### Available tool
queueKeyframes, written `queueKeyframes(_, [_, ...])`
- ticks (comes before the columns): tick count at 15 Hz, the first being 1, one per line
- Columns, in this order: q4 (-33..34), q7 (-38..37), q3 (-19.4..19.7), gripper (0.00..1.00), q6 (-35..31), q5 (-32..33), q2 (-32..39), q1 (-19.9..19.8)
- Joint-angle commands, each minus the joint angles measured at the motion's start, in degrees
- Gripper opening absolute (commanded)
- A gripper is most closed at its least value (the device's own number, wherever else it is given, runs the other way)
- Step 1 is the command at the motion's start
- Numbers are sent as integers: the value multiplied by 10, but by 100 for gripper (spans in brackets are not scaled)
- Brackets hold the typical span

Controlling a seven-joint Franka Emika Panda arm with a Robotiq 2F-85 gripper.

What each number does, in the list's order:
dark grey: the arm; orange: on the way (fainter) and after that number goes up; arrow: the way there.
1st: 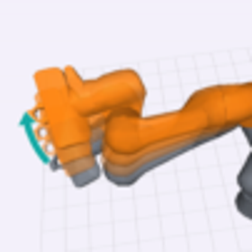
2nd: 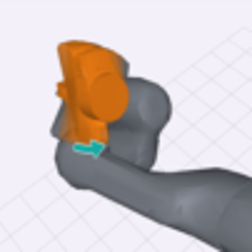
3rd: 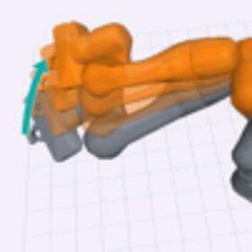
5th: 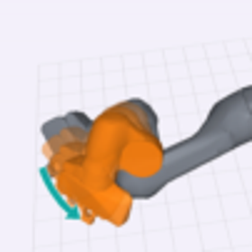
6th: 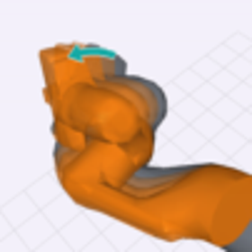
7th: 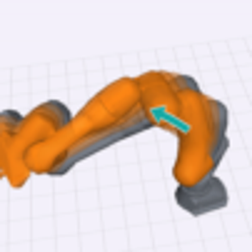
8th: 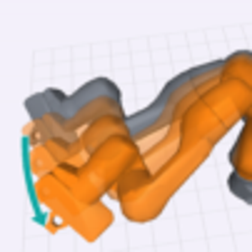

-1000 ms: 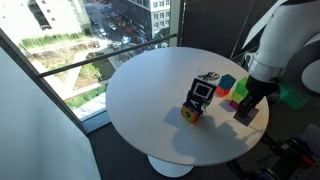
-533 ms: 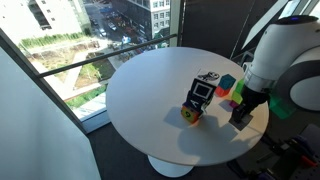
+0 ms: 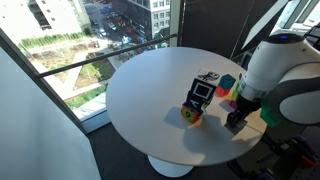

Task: Put the grey block on the table, then use the green block to knock off the yellow block from the pink block, then put the green block on the yellow block

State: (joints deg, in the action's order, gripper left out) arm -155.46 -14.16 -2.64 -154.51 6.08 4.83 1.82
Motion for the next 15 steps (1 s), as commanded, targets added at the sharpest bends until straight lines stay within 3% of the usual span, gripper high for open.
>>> queueKeyframes(1, [6, -19, 12, 29, -20, 17, 21, 10])
queueKeyframes(3, [5, -12, 14, 81, -24, 11, 26, 13])
queueKeyframes(5, [5, -5, 14, 85, -20, 5, 26, 15])
queueKeyframes(7, [4, 2, 12, 99, -12, 0, 19, 15])
queueKeyframes(15, [17, 2, 11, 100, 50, 4, -39, 12])
